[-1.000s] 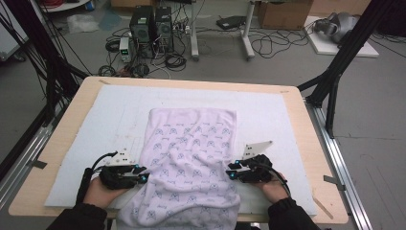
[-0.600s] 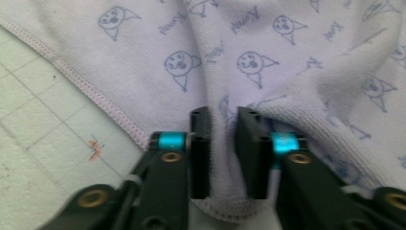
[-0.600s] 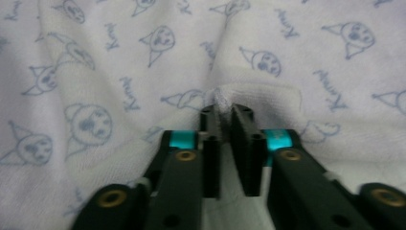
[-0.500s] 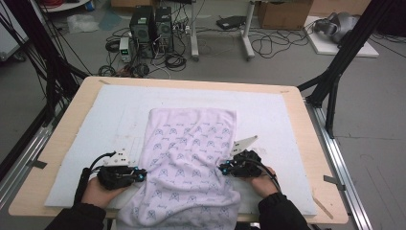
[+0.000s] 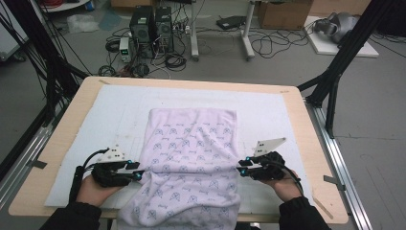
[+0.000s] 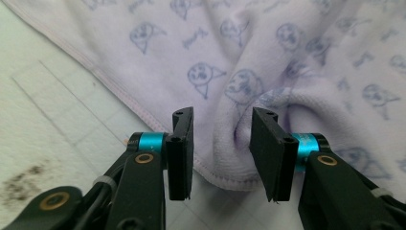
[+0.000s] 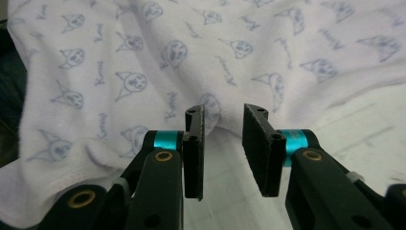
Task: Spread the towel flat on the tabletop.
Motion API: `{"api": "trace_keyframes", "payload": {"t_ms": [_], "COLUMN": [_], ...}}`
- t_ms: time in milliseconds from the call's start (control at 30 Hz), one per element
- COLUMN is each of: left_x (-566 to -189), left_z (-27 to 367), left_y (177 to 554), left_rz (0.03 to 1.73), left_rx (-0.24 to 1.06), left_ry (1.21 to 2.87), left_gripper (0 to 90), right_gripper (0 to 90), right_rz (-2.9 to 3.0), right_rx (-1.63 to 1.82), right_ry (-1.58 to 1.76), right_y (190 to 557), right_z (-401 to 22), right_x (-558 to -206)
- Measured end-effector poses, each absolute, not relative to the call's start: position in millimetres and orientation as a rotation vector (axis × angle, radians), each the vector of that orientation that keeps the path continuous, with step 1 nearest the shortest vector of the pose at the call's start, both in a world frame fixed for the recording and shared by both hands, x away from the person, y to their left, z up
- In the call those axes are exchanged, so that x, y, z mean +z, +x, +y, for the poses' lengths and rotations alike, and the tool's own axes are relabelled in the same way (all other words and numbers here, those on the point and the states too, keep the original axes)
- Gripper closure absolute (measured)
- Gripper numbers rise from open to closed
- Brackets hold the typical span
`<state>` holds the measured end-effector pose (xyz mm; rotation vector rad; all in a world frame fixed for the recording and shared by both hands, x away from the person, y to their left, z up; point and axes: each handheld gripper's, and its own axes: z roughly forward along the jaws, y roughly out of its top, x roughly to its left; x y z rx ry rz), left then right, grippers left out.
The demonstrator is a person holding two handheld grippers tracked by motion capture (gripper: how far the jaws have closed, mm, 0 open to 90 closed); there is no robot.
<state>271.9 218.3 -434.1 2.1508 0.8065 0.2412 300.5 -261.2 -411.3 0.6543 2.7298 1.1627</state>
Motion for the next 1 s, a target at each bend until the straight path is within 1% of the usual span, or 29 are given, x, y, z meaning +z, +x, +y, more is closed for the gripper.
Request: {"api": "trace_keyframes", "payload": {"t_ms": [33,67,100,133,167,200,233,267,400,433,500,533,600,733,800,867,933,967,1000], "left_x": [-438.5,-442.3,-443.0,-442.6,-441.4,-440.3,-439.1,-438.0,-432.0,-430.4,-427.8,-426.2,-422.4,-415.3,-416.0,-421.2,-428.8,-432.2,-435.2], "left_z": [215.7,213.0,211.8,210.8,210.6,210.4,210.3,210.0,211.1,211.4,210.5,210.6,213.2,225.1,230.4,229.4,223.7,220.7,217.6], "left_y": [273.4,273.6,272.4,273.7,275.8,277.7,279.4,281.6,294.8,298.7,304.0,305.1,302.2,284.6,274.9,270.3,272.2,274.2,276.4], "left_rz": [0.807,0.806,0.801,0.805,0.803,0.806,0.810,0.826,0.872,0.883,0.907,0.914,0.897,0.882,0.858,0.844,0.859,0.859,0.857], "left_rx": [0.234,0.242,0.276,0.271,0.265,0.277,0.300,0.322,0.392,0.399,0.422,0.419,0.412,0.416,0.375,0.333,0.308,0.297,0.297], "left_ry": [2.170,2.177,2.162,2.165,2.176,2.181,2.180,2.168,2.145,2.138,2.128,2.114,2.091,2.072,2.069,2.098,2.134,2.142,2.155], "left_gripper": [65.0,71.4,74.8,82.7,84.1,84.8,85.1,85.4,85.2,84.3,79.4,76.0,68.7,61.8,62.3,67.0,66.4,66.6,70.4], "right_gripper": [67.6,66.0,65.4,65.6,68.0,73.4,80.9,83.2,84.3,84.3,84.0,81.5,72.4,69.3,68.9,67.8,64.4,64.1,64.2], "right_rz": [2.747,2.760,2.770,2.774,2.784,2.785,2.775,2.783,2.753,2.736,2.707,2.696,2.667,2.610,2.627,2.663,2.705,2.730,2.747], "right_rx": [1.145,1.124,1.124,1.141,1.140,1.120,1.112,1.098,1.039,1.021,1.027,1.024,1.026,1.128,1.174,1.177,1.151,1.138,1.128], "right_ry": [0.661,0.671,0.677,0.692,0.703,0.684,0.659,0.657,0.694,0.708,0.730,0.734,0.733,0.701,0.669,0.618,0.614,0.614,0.614], "right_y": [302.5,304.7,306.8,308.8,310.9,312.5,313.8,315.5,322.2,324.0,327.3,327.8,325.1,309.6,299.0,290.2,285.7,285.2,285.3], "right_z": [-256.6,-251.8,-247.5,-243.7,-239.5,-235.8,-234.1,-233.2,-238.3,-240.9,-243.9,-243.2,-242.2,-249.3,-250.3,-248.5,-244.7,-242.8,-241.0], "right_x": [-417.0,-422.6,-427.6,-431.7,-435.1,-437.0,-436.6,-435.2,-428.9,-426.0,-421.4,-420.6,-418.5,-406.6,-405.0,-410.1,-419.7,-424.6,-429.0]}}
